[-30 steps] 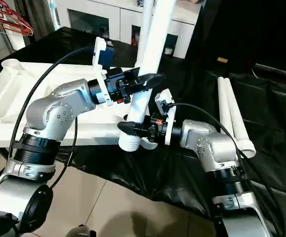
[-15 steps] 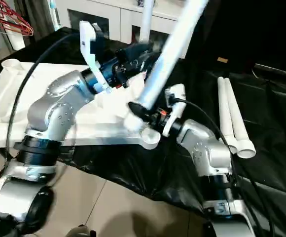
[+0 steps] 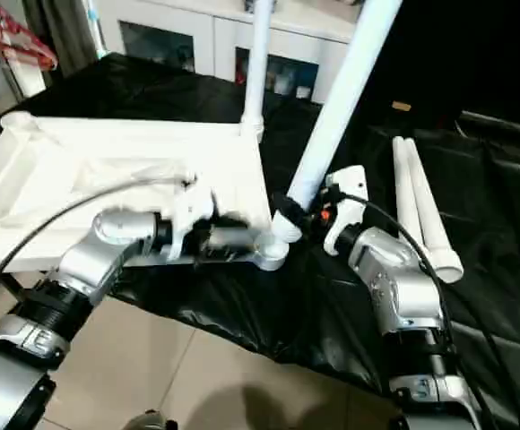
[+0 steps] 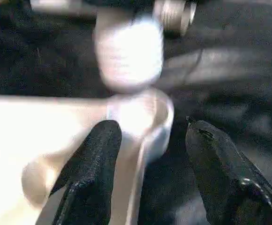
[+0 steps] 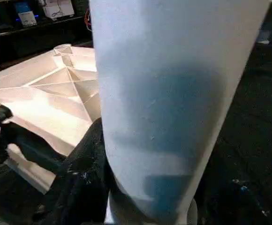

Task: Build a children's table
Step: Insert table leg to table base

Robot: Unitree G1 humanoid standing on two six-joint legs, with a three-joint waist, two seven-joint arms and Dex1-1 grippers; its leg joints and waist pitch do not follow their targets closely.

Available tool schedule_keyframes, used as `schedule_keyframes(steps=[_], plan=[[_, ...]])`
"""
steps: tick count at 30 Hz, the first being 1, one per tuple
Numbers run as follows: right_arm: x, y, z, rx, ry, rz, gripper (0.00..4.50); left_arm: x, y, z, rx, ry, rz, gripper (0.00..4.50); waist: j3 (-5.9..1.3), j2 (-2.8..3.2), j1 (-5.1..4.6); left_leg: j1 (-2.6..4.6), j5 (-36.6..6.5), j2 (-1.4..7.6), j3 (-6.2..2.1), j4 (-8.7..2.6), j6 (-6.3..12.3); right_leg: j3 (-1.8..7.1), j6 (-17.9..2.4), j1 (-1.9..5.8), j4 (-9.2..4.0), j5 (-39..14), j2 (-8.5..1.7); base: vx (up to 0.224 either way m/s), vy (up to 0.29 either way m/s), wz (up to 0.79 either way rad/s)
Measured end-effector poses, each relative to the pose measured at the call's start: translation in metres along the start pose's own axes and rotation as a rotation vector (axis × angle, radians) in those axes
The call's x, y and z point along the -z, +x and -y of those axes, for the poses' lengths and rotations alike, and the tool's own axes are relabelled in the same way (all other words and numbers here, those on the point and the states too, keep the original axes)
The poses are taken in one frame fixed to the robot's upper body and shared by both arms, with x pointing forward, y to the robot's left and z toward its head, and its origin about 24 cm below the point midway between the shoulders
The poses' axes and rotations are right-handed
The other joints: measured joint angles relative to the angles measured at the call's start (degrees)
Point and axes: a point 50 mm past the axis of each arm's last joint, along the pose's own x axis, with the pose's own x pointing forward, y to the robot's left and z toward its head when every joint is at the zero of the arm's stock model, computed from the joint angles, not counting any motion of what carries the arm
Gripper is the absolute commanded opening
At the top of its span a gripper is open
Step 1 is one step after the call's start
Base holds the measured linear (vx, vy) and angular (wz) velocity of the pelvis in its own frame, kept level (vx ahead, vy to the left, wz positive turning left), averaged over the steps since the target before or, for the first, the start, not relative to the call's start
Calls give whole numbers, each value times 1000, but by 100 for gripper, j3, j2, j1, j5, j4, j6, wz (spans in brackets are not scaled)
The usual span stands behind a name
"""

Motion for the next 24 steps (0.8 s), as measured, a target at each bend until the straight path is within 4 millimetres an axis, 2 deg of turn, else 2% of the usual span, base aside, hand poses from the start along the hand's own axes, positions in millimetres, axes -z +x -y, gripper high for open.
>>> schedule_keyframes(steps=[3, 7, 11, 12, 15, 16, 17, 18, 21, 24], plan=[[3, -1, 0, -2, 5, -6, 191, 9, -1, -1, 19, -6, -21, 222, 4, 89, 8, 0, 0, -1, 0, 0, 0, 0, -2, 0, 0, 1, 0, 0, 0, 0], [7, -3, -2, -6, 7, -18, 191, 9, -4, -10, 13, 15, -49, 192, 0, 127, 23, 0, 0, 0, -2, 0, 0, -2, -3, 0, 1, 2, 0, 0, 0, 0], [10, -5, -4, -16, 5, -24, 191, 14, -10, -17, 2, 16, -77, 176, -3, 145, 20, -1, 0, -1, -1, 1, 1, 0, -3, 0, -1, 2, 0, 0, 0, 0], [9, -5, -5, -20, 2, -25, 191, 15, -10, -17, 5, 15, -80, 150, -4, 148, 17, -1, 0, -1, -1, 1, 1, 0, -3, 0, -1, 2, 0, 0, 0, 0], [8, -5, -5, -29, -9, -28, 191, 22, -13, -17, 12, -6, -103, 140, -4, 153, 19, -1, 0, 0, -1, 0, 1, -1, -3, -1, -1, 2, 0, 0, 0, 0], [9, -5, -6, -29, -8, -28, 191, 25, -15, -17, 8, -13, -113, 122, -4, 153, 19, -1, 0, 0, -2, 0, 1, -1, -3, -1, -1, 2, 0, 0, 0, 0], [9, -5, -6, -29, -8, -28, 191, 27, -17, -18, 5, -14, -119, 122, -4, 154, 20, -1, 0, 0, -1, 0, 1, -1, -3, -1, -1, 2, 0, 0, 0, 0], [9, -5, -6, -29, -8, -28, 191, 28, -18, -18, 5, -14, -126, 99, -4, 154, 23, -1, 0, 0, -1, 0, 1, -1, -4, -1, -1, 2, 0, 0, 0, 0], [9, -5, -6, -29, -8, -29, 191, 29, -19, -18, 13, -18, -133, 98, -3, 156, 34, -1, 0, -1, -1, 1, 1, -1, -5, 0, -1, 3, 0, 0, 0, 0], [9, -5, -6, -32, -8, -29, 191, 29, -20, -21, 14, -18, -144, 55, -5, 161, 47, -1, 0, -1, -1, 0, 1, -1, -5, 0, -1, 3, -1, 0, 0, 0]])
